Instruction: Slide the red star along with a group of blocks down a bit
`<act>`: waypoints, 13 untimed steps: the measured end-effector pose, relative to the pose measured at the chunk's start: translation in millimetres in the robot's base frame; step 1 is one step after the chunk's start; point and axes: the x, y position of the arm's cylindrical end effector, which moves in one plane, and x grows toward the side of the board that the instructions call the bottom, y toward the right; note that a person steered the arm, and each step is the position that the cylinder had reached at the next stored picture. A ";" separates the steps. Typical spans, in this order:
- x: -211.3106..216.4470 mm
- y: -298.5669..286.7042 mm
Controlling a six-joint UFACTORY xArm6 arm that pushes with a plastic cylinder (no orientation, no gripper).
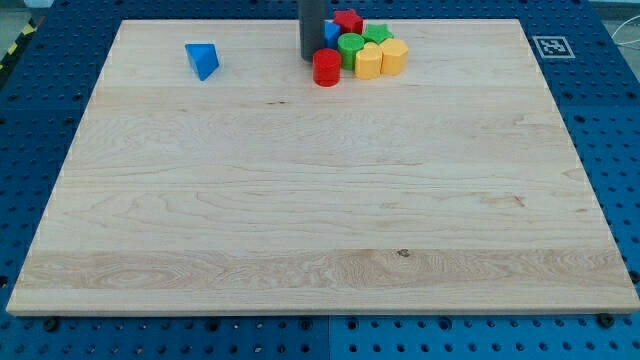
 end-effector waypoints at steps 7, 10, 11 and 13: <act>-72.6 -69.6; -71.2 -5.7; -71.2 9.3; -73.0 37.9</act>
